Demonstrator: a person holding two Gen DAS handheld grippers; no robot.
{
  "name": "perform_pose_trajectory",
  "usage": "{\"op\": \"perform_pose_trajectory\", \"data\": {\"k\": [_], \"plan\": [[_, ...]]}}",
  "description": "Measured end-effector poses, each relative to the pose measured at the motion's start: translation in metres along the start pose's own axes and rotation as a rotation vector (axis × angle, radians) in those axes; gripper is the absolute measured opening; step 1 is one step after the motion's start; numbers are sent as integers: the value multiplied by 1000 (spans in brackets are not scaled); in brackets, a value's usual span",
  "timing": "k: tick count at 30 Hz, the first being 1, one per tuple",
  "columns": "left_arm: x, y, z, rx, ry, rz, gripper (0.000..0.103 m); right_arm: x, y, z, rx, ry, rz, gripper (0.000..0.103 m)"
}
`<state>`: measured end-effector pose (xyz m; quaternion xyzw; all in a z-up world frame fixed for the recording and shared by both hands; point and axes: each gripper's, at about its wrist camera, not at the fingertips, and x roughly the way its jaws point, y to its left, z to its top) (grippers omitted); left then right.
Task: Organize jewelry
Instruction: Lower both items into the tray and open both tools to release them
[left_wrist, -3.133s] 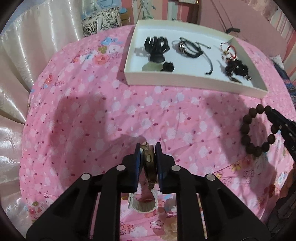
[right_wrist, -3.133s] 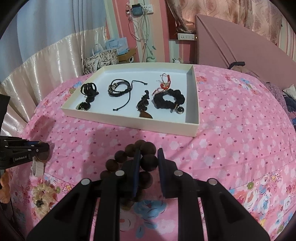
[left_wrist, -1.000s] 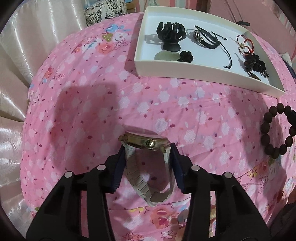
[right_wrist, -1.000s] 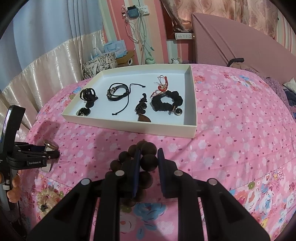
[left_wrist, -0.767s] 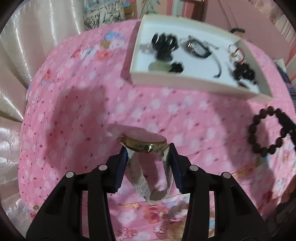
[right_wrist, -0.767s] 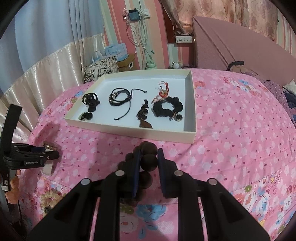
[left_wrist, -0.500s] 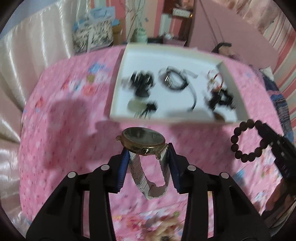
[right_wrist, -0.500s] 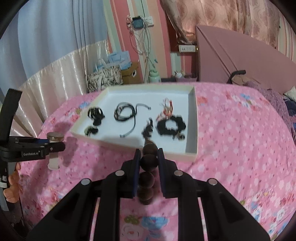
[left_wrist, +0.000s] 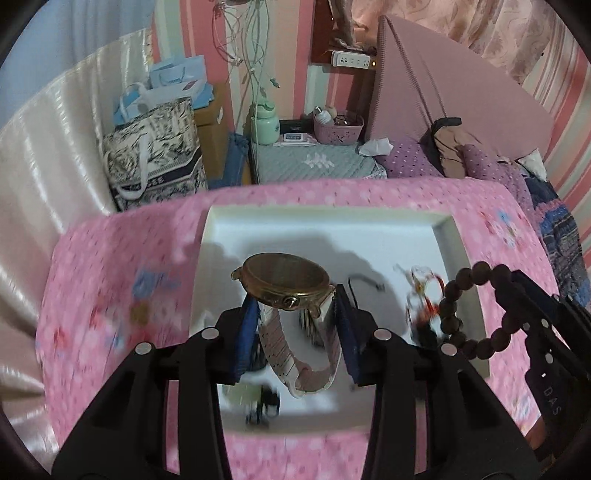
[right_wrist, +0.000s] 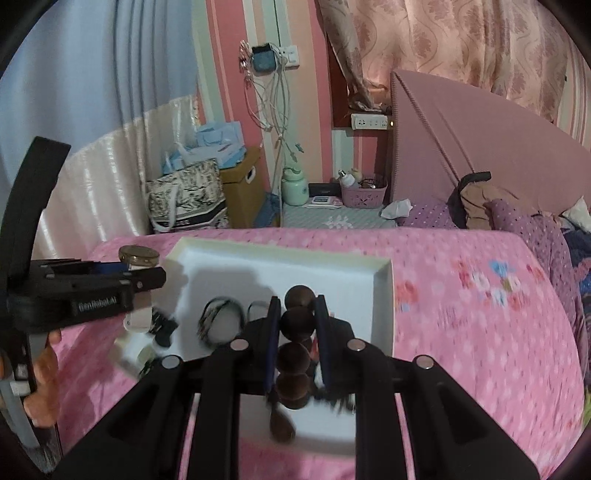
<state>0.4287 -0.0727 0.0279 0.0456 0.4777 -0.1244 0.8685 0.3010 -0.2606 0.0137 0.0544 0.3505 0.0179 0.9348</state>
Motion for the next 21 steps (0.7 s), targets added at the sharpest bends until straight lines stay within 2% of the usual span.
{"op": "perform_pose_trajectory", "data": {"k": [7,11,13,21], "plan": [[57,6,28,-45,39,-26,39,68,-5,32,30,54,-15,19],[97,10,27,-72,116,-26,39,100,-13,25,31,111,-46,19],[108,12,27,-87,131,-25,39,112,-15,18,-6,135,-106,19],[128,26,19,-110,163,-15,42,140,-39,5,29,235,-126,19]]}}
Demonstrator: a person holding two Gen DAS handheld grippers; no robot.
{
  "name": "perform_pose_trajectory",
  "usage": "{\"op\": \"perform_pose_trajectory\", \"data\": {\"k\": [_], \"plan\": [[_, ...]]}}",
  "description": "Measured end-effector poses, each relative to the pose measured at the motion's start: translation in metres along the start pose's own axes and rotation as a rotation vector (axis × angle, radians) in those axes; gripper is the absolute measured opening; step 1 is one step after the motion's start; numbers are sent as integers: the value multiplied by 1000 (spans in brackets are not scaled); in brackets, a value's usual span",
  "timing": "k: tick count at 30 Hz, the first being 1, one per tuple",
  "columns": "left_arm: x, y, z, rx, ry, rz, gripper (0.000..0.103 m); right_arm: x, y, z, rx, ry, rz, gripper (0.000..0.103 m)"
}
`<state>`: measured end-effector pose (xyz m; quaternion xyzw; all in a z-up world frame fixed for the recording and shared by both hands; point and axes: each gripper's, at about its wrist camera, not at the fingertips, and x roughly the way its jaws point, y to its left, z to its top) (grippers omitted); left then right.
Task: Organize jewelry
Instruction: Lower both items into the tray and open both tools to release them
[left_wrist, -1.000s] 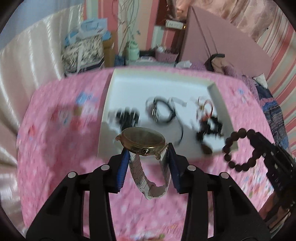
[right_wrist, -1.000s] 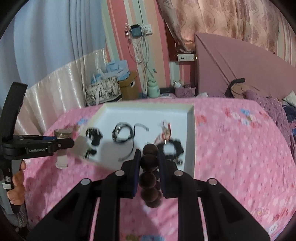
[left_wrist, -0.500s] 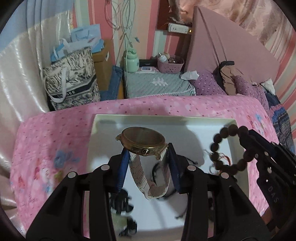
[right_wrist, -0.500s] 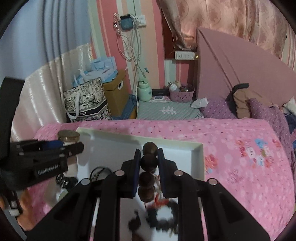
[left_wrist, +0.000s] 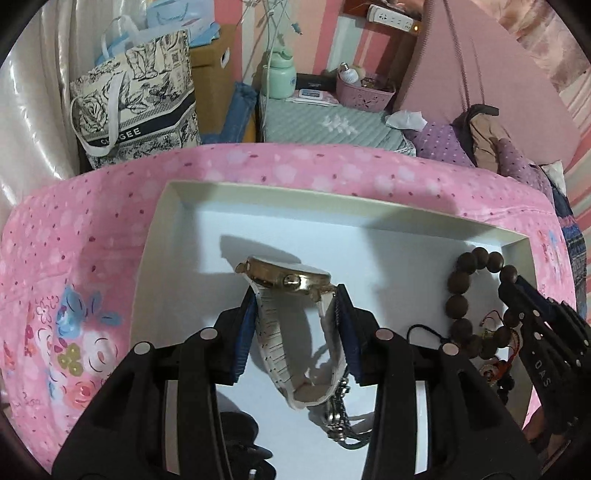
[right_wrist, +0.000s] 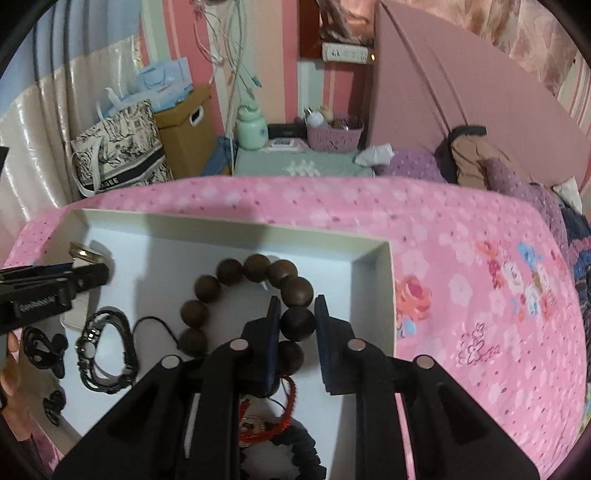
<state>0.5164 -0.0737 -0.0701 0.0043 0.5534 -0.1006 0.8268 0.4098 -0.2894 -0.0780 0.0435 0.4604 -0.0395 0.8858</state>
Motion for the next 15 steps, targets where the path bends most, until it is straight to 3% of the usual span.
{"op": "perform_pose_trajectory", "data": {"k": [4,6,9,12,15], "plan": [[-3,2,-1,8,1,2,44,6,-6,-4,23,23,21,28],[-12,3,-2,9,-17,-3,45,6,-9,-6,39,24,47,44],[-30,-3,-1,14,-52,-12,55,-5,-11,-6,46,-6,52,47],[-58,-5,-8,29,-95,-22,59,-28,-14,-6,59,-52,80,48],[-88,-5,-22,34,-149,-23,70,-65,-16,-16,40,-114,83,58]]}}
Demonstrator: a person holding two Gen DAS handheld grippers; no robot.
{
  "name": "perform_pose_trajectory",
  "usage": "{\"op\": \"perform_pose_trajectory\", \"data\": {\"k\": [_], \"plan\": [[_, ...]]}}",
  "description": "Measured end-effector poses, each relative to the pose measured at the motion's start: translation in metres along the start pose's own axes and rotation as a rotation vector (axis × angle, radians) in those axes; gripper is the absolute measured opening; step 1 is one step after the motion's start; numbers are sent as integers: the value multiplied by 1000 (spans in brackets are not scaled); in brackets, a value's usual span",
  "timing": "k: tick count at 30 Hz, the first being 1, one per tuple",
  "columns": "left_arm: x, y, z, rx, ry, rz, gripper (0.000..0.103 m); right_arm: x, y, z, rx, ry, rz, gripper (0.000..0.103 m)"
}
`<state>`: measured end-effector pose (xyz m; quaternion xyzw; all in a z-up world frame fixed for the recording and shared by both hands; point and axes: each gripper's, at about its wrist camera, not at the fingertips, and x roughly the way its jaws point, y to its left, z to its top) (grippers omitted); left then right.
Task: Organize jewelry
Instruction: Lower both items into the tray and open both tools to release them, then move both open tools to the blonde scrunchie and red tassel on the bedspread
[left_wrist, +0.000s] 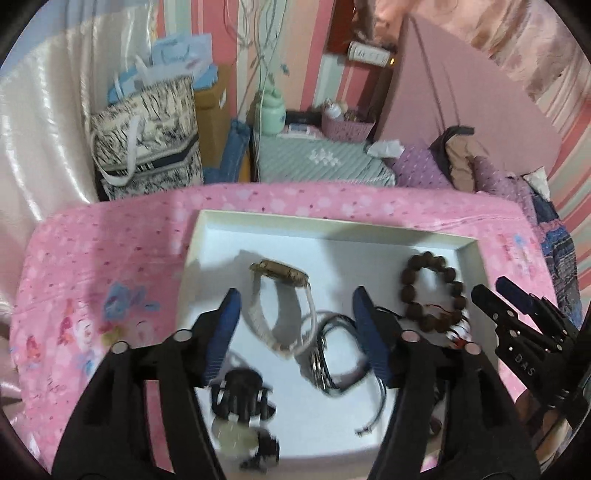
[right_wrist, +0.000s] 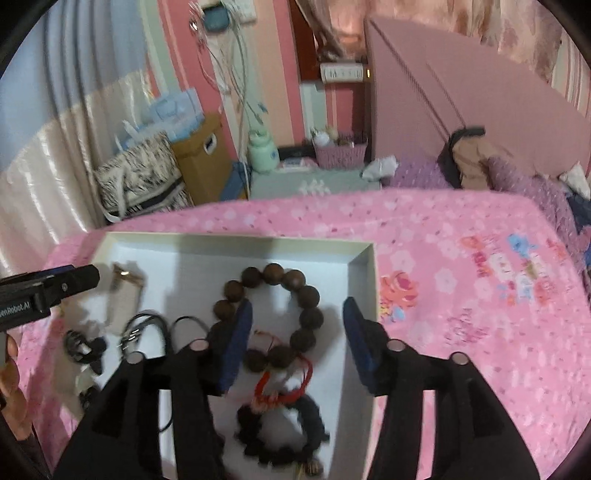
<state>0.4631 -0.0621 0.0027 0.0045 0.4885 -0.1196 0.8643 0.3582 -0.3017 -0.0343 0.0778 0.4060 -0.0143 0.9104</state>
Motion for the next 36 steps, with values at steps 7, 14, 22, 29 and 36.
{"op": "perform_pose_trajectory", "data": {"k": [7,14,22,29,36], "plan": [[-77,1,-66,13,-112,81,88,-75,6,-46,-30,-73,27,61],[-144,13,-154,7,-191,117,99,-141,13,-102,-54,-157,-5,72],[-174,14,-227,13,-204,127,100,-181,24,-162,-81,-178,5,73],[-175,16,-284,9,-180,132,100,-191,18,-225,-96,-109,4,73],[-156,16,-325,4,-119,136,100,-183,5,-283,-89,-20,-17,73]]}}
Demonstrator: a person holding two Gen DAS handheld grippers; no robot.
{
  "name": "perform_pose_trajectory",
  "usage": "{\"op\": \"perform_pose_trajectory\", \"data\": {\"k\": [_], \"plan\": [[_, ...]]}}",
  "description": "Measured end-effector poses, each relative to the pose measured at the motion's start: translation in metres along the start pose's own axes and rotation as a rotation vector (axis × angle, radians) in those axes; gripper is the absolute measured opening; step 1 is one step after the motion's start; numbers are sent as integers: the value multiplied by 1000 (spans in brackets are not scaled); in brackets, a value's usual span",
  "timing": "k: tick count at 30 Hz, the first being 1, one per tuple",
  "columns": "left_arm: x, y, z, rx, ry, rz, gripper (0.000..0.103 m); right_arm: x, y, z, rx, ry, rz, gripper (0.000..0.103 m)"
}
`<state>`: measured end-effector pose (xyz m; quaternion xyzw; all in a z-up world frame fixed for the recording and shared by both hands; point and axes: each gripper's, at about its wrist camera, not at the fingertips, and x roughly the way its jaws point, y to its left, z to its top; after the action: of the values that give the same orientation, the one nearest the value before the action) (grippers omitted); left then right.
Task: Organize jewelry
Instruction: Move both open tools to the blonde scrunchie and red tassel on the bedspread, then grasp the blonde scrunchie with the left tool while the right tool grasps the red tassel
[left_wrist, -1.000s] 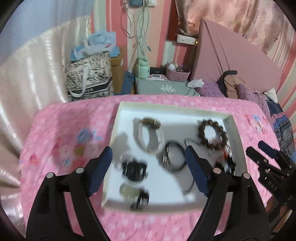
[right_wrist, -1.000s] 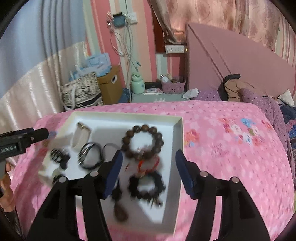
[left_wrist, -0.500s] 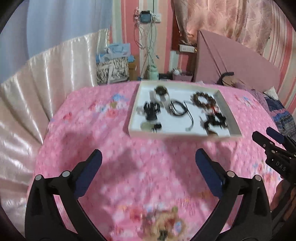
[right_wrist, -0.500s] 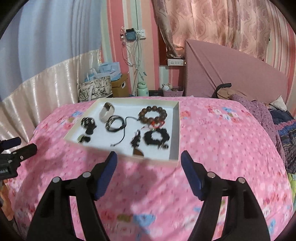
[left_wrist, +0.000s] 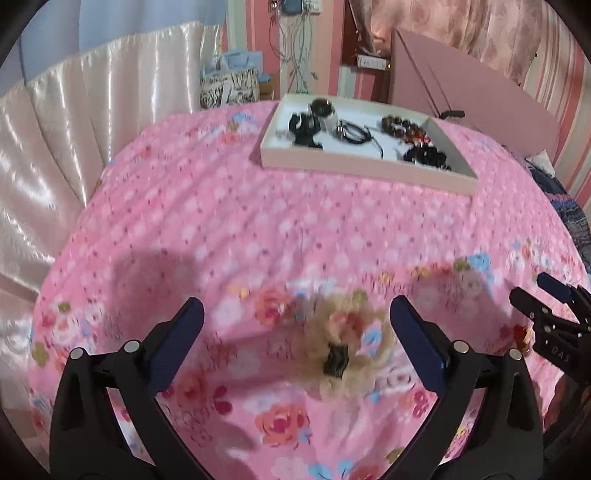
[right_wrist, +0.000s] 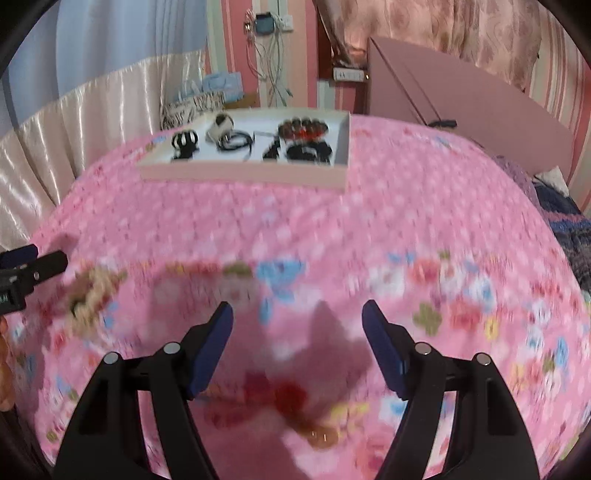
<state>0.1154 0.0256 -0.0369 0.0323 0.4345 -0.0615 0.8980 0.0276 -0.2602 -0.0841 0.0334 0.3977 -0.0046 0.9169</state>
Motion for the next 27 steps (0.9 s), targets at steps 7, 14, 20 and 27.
{"op": "perform_pose_trajectory", "data": {"k": [7,14,20,27], "plan": [[20,-3,-20,4,64,-5,100,0,-8,-29,27,31,2,73],[26,2,-19,-8,76,-7,98,4,-5,-37,5,44,-7,48],[42,3,-21,-2,149,-49,68,6,-1,-38,-8,47,-9,16],[40,5,-18,3,154,-54,22,5,-6,-31,-3,34,-9,11]]}}
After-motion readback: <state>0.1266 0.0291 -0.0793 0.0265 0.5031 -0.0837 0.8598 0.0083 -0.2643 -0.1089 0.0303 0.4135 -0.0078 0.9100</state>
